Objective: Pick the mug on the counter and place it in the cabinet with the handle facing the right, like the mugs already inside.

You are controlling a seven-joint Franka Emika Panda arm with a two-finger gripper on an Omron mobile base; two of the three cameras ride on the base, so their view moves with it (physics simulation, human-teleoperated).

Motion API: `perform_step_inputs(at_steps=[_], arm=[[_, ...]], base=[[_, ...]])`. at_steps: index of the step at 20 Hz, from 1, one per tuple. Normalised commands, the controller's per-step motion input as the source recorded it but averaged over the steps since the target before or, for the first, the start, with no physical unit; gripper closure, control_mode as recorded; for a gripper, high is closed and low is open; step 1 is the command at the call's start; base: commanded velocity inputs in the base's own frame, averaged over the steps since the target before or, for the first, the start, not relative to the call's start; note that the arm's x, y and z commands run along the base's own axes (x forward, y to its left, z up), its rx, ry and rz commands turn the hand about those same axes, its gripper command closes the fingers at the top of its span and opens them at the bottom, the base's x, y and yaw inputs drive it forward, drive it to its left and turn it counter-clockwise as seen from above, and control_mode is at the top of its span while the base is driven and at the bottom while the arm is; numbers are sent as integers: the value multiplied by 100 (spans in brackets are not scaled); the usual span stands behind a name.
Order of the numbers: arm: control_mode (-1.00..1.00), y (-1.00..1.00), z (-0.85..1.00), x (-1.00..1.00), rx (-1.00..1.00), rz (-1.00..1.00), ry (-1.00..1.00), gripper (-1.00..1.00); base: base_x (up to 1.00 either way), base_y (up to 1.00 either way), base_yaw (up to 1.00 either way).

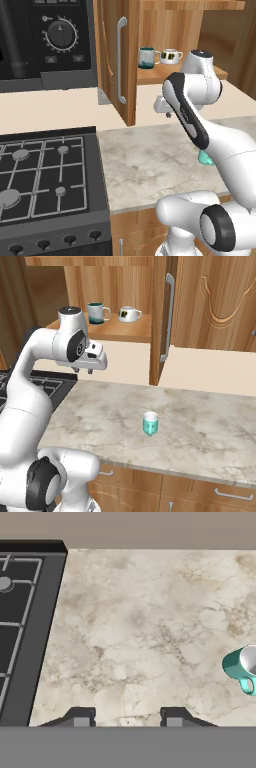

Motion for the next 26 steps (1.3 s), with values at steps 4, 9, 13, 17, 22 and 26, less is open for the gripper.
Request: perform_step_inputs(at_steps=[4,9,13,17,22,26], arm=[[-100,-1,-1,-17,0,0,0,-100],[-100,-17,-9,-20,0,0,0,-100],[-100,-24,-17,-17,0,0,-1,-100],[-100,-21,-27,-16,0,0,-8,-100],[-100,-20,-32,-19,0,0,-14,-100],[-100,-21,-30,-5,0,0,-4,-100]], base=[[0,0,0],[0,0,0],[0,0,0],[0,0,0],[0,0,0],[0,0,0]])
